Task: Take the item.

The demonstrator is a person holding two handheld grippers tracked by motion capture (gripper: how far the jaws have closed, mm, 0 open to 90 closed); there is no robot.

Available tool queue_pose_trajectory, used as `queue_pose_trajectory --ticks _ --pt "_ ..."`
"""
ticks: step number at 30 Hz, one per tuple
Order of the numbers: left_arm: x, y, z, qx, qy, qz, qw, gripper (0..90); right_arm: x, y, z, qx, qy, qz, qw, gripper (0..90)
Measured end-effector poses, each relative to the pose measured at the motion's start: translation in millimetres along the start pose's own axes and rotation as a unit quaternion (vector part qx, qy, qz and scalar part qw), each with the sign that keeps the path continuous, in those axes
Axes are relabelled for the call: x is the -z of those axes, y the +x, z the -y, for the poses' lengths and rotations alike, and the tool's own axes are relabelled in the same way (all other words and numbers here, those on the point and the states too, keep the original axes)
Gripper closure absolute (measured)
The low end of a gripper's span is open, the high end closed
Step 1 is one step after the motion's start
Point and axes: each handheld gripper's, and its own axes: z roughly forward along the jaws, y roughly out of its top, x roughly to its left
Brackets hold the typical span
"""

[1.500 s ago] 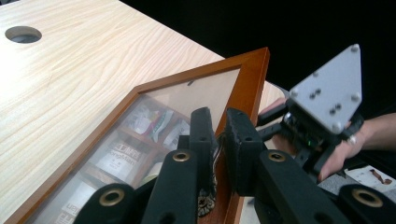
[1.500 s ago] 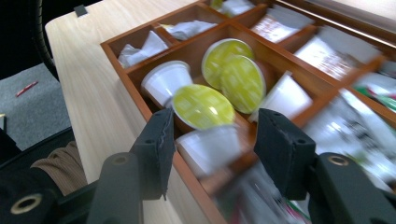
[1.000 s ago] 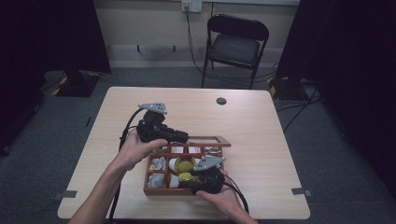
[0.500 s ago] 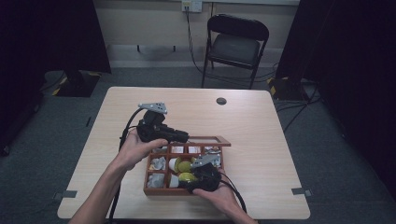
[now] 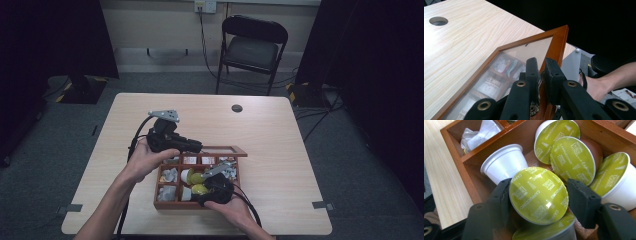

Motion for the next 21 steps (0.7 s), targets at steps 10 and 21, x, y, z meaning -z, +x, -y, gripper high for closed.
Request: queue_pose_trajectory --ticks 10,21 --pt "0.1 0.1 0.7 0.000 0.001 0.002 1.0000 82.0 2.2 2.8 2.8 0.015 -0.014 0.014 0.9997 39.6" --pt "0.1 0.2 0.8 0.000 0.001 0.003 1.0000 82.0 7.9 5.3 3.7 0.026 -0.040 0.018 0.9987 39.7"
